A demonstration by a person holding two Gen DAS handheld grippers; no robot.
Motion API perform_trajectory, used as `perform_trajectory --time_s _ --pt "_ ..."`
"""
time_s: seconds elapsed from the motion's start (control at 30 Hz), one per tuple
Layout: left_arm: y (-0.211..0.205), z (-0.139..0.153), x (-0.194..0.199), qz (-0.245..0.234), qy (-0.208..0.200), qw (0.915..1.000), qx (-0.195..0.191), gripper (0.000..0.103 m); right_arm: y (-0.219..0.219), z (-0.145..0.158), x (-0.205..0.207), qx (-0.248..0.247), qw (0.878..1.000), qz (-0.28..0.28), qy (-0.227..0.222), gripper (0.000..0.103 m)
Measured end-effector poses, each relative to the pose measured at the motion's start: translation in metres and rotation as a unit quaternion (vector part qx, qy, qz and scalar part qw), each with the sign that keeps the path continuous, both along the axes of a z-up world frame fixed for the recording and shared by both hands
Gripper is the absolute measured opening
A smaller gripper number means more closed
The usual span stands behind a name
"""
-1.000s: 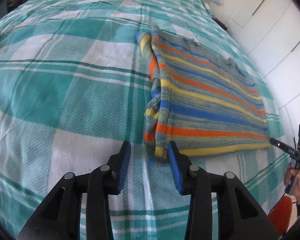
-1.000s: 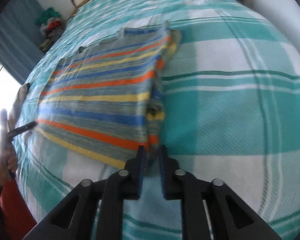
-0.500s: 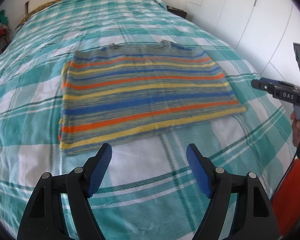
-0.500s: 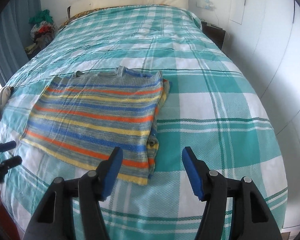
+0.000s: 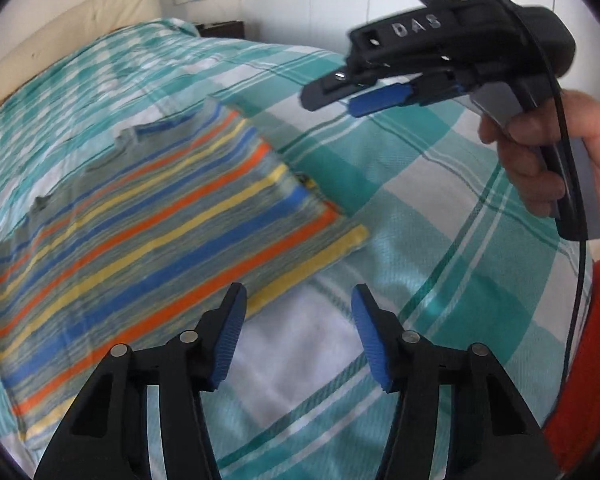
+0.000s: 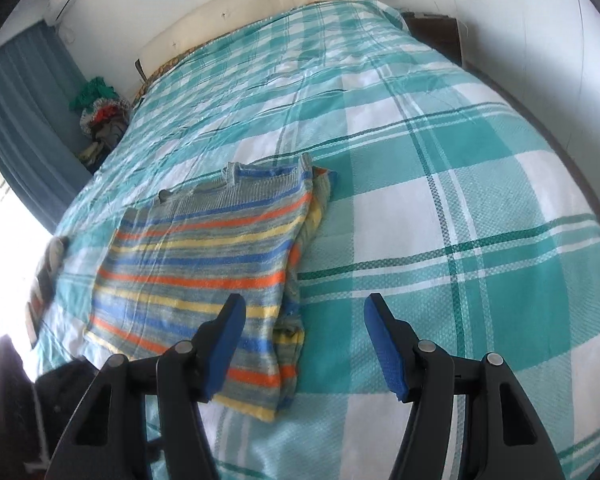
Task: Fold small clothes
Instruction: 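Move the left gripper to the side edge of the folded sweater, then grasp the folded sweater side with both grippers, fold it over lengthwise, release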
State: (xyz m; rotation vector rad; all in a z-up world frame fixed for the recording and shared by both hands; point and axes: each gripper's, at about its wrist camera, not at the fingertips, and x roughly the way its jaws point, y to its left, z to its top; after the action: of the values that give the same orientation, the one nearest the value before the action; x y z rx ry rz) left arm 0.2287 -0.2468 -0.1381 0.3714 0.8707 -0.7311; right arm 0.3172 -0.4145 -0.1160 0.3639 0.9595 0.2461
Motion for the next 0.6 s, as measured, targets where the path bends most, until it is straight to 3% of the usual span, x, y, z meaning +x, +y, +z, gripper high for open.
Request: perform_trajectory --time_s 0.17,0.23,0.27,0.43,0.5,0.53,0.6 --pt "-0.043 -0.020 0.007 -0.020 -0.038 0.9986 0.030 0.054 -0.010 -0.023 0.051 0.051 0.997 0.042 0.043 0.062" --pt "-0.050 -0.022 0.009 -0.017 -0.050 0.9982 0.028 0.033 -0.005 -0.033 0.077 0.060 0.995 0.055 0.058 0.062" --pt "-0.054 -0.022 0.011 -0.015 -0.048 0.9984 0.027 0.008 -0.003 -0.036 0.090 0.061 0.995 0.054 0.063 0.062" --pt "-0.045 -0.013 0.014 0.002 -0.033 0.9993 -0.016 0.006 0.004 -0.053 0.148 0.094 0.992 0.027 0.078 0.061" --pt "-0.032 -0.005 0.012 0.006 -0.024 0.9988 -0.041 0.006 0.008 -0.058 0.163 0.116 0.990 0.009 0.085 0.043" --pt "-0.024 0.001 0.010 0.010 -0.022 0.9983 -0.053 0.005 0.011 -0.058 0.167 0.112 0.990 0.005 0.092 0.007" --pt "0.000 0.019 0.006 0.027 -0.022 0.9959 -0.083 0.005 0.021 -0.046 0.166 0.089 0.993 0.000 0.078 0.009"
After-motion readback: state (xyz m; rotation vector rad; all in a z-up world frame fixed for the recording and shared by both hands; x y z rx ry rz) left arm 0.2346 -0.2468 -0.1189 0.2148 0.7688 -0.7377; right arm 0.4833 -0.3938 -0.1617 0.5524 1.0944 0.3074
